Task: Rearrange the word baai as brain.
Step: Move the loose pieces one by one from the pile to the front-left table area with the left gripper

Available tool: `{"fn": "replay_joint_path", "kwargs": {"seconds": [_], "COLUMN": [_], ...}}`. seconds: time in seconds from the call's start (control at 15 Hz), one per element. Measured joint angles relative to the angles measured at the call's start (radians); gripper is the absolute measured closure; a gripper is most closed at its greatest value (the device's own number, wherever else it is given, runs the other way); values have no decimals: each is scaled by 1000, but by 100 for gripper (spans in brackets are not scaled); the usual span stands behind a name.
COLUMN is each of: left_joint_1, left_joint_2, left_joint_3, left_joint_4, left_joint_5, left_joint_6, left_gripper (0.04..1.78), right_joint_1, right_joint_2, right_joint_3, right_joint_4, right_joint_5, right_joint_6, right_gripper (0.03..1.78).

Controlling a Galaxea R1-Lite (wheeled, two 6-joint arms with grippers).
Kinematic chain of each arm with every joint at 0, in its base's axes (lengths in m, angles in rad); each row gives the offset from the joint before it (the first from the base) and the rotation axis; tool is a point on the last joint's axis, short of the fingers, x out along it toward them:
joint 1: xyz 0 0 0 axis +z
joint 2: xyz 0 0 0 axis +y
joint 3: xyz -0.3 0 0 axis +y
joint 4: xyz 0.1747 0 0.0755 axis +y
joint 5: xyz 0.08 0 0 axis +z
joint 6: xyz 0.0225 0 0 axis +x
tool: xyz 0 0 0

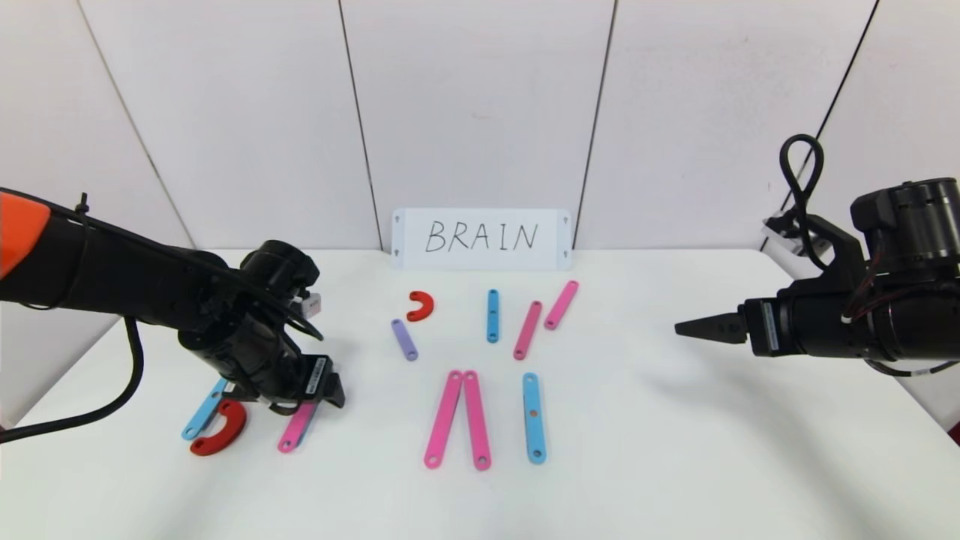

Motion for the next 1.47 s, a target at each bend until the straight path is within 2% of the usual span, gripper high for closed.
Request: {"fn": "replay_joint_path", "kwargs": {"seconds": [0.13, 0.27, 0.6, 0.93, 1.47], "left_joint_1": [-20, -36, -85, -134, -153], "left_joint_2": [-14, -23, 13, 145, 362], "left_joint_3": [-37, -85, -245, -454, -676], "left_joint_4": [4, 7, 0, -1, -7], "left_joint_5": [-1, 2, 33, 73, 130], "left_joint_6": [-21, -18, -12, -14, -18], "left_gripper": [11, 8, 8, 8, 8], "right_joint_1": [0, 0, -2, -2, -2], "right_joint_2": [-2, -2, -5, -4, -1], "right_joint_3": [0, 0, 1, 0, 1], "right_joint_4": [0, 0, 0, -1, 0], "right_joint_5": [0, 0, 0, -2, -2], "right_joint_6": [0, 1, 1, 1, 1], "right_gripper": [8, 8, 8, 8, 8]}}
